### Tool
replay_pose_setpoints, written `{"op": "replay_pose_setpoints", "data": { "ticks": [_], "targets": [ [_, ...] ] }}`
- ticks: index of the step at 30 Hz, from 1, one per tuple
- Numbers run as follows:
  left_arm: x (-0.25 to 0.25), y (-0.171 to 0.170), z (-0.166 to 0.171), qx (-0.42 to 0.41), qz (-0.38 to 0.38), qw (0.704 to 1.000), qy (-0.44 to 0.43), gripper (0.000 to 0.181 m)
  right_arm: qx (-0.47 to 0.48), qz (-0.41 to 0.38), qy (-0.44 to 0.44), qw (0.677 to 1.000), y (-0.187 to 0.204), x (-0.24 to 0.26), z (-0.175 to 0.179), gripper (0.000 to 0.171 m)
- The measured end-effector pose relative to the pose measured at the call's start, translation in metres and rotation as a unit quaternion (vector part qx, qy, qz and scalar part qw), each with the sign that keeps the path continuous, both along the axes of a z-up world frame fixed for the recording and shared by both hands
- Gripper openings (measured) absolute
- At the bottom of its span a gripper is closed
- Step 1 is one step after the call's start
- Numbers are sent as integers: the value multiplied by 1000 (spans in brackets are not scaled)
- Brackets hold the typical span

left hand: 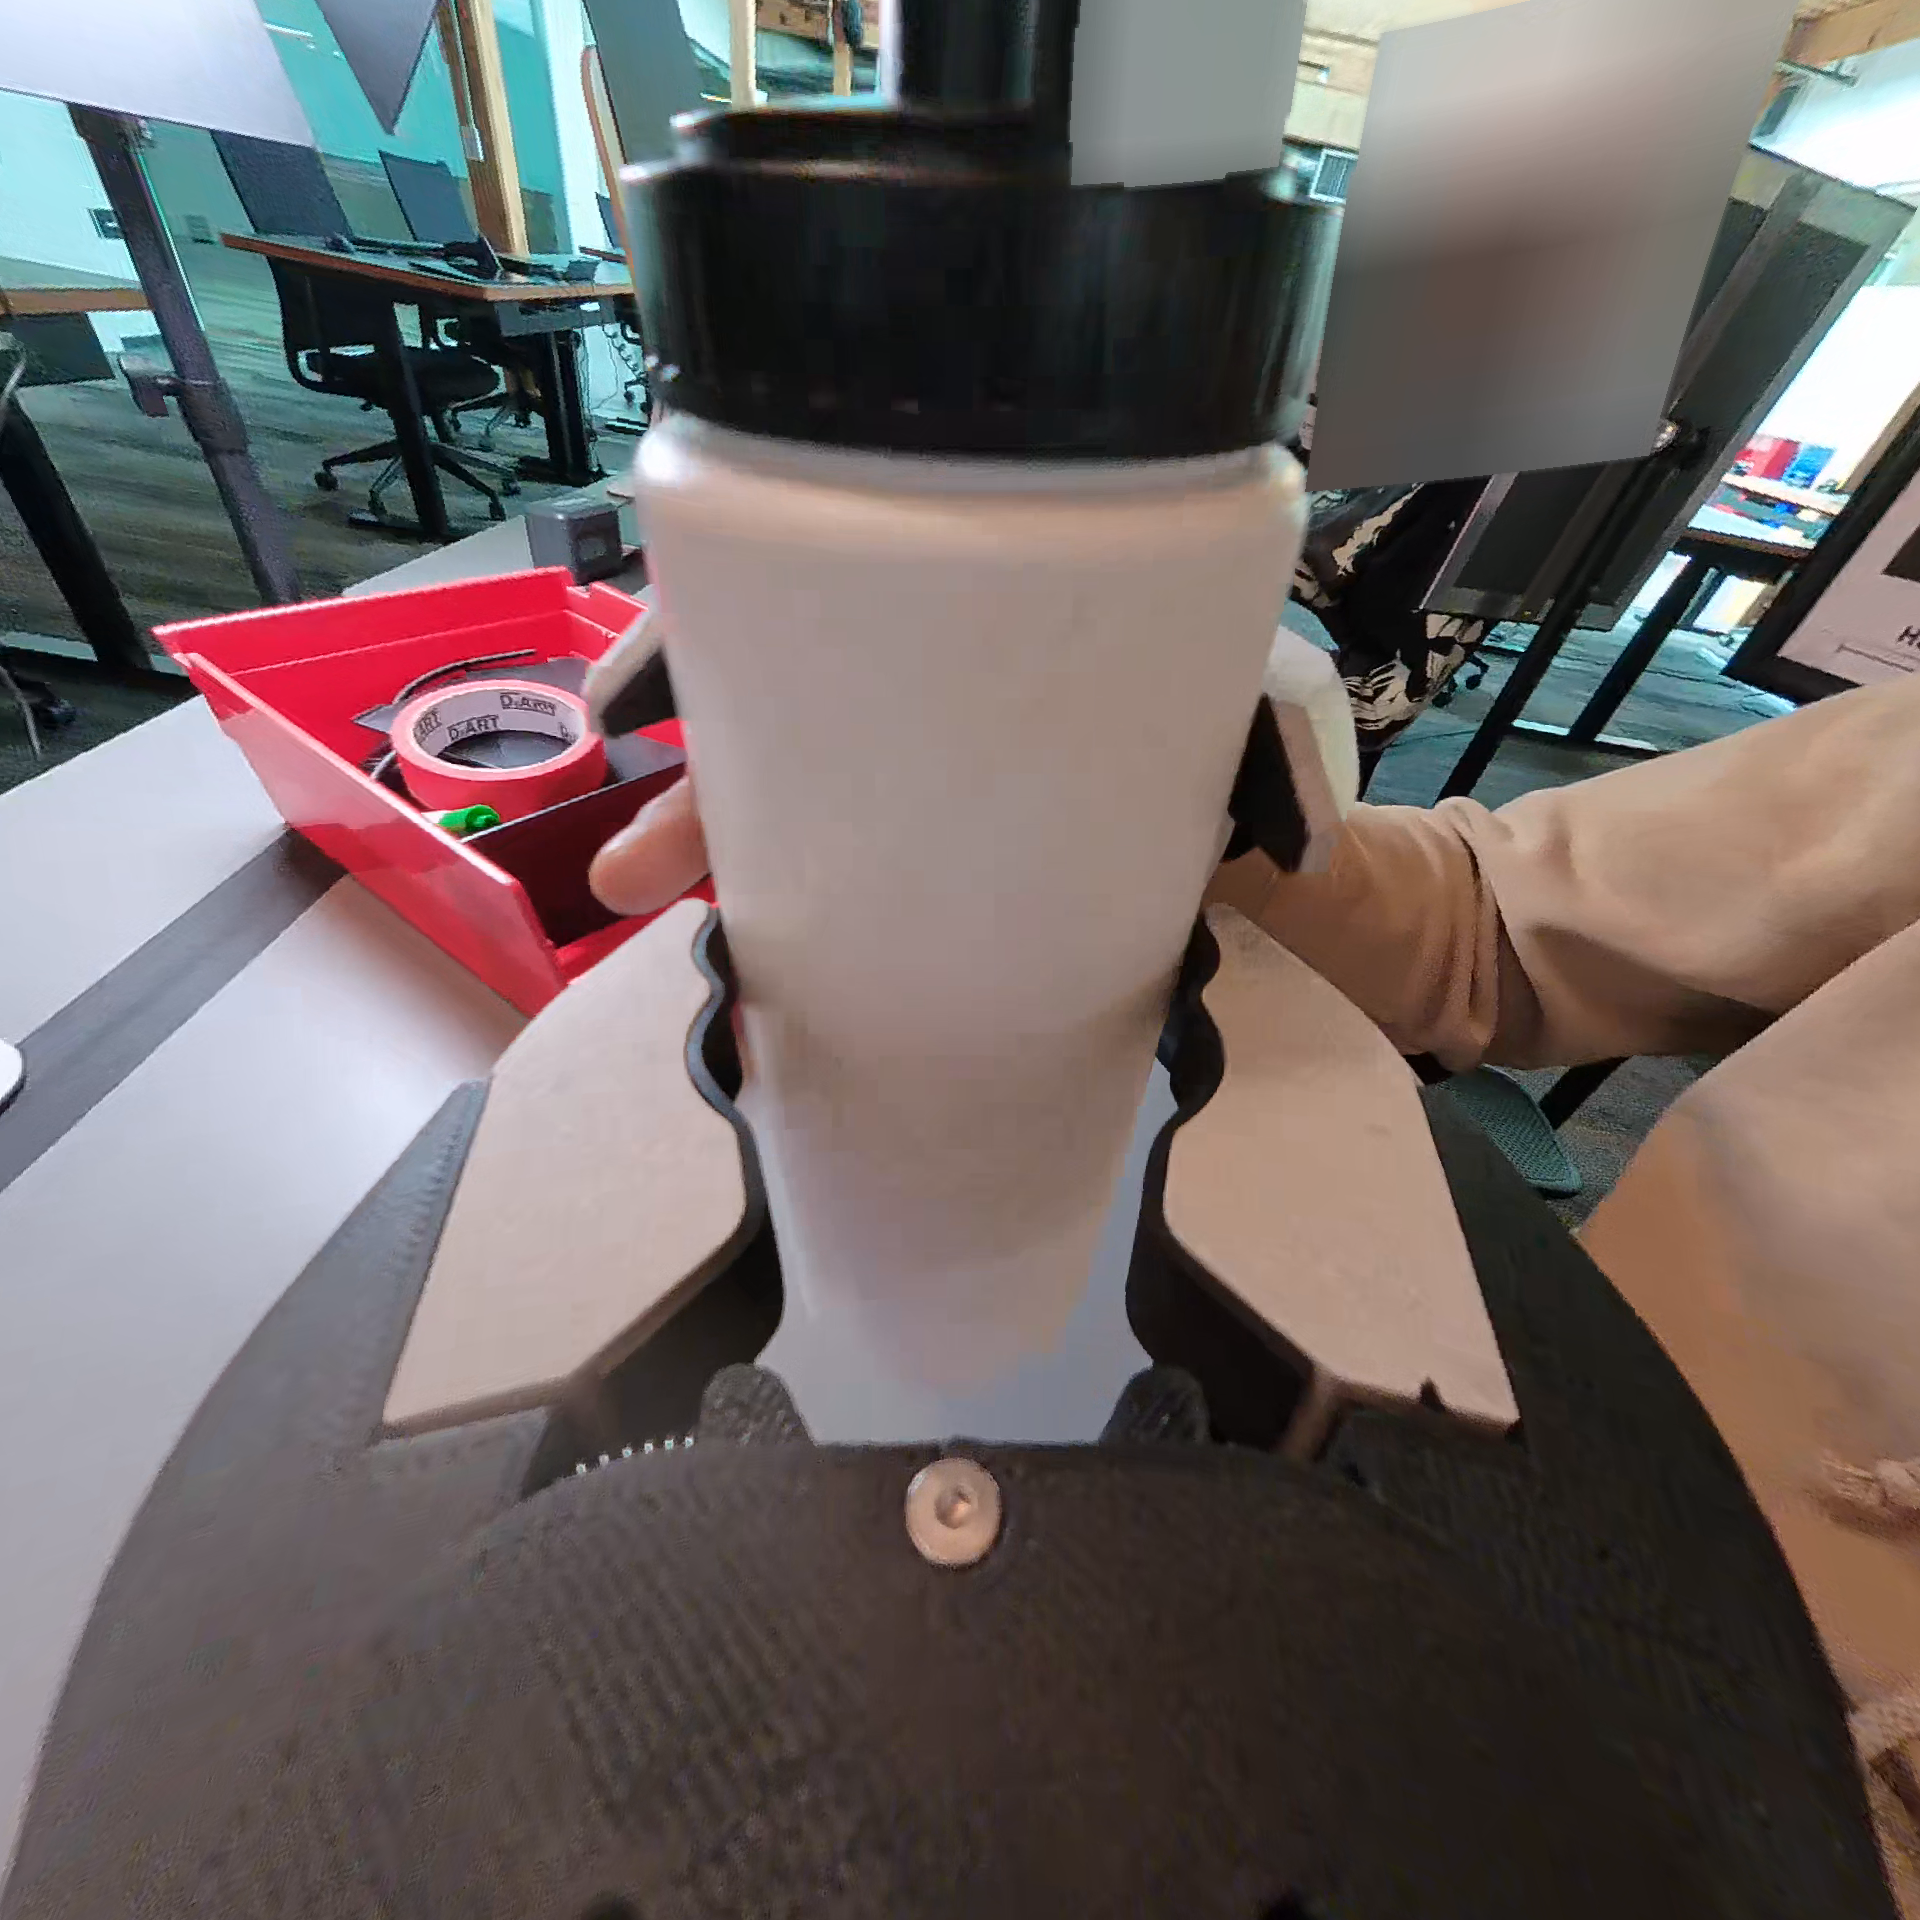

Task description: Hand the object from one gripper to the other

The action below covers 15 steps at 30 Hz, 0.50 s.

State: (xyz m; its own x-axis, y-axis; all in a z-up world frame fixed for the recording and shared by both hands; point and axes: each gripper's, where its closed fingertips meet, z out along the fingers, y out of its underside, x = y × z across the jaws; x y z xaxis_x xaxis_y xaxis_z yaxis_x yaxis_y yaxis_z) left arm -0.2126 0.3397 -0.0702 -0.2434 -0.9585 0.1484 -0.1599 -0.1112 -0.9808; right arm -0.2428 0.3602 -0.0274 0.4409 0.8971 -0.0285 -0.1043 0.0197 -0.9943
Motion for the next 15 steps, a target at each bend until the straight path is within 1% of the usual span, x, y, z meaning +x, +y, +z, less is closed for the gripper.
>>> {"op": "replay_pose_setpoints", "data": {
  "ticks": [2, 7, 11, 13, 15],
  "targets": [
    [3, -3, -2, 0, -6, 1000, -1, 83, 5, 2, -7, 1000, -1, -5, -3, 86],
    [2, 2, 1, 17, 9, 1000, -5, 82, -6, -7, -27, 1000, 1, 0, -3, 86],
    [-11, 16, 15, 1, 24, 999, -30, 81, -2, -8, -19, 1000, -1, 14, 5, 80],
    [-20, 24, 25, -18, 32, 998, -50, 81, -15, -5, -35, 999, 1, 19, -5, 82],
    [-23, 26, 30, -26, 37, 997, -58, 81, -28, 4, -55, 998, 3, 11, -20, 84]
  ]
}}
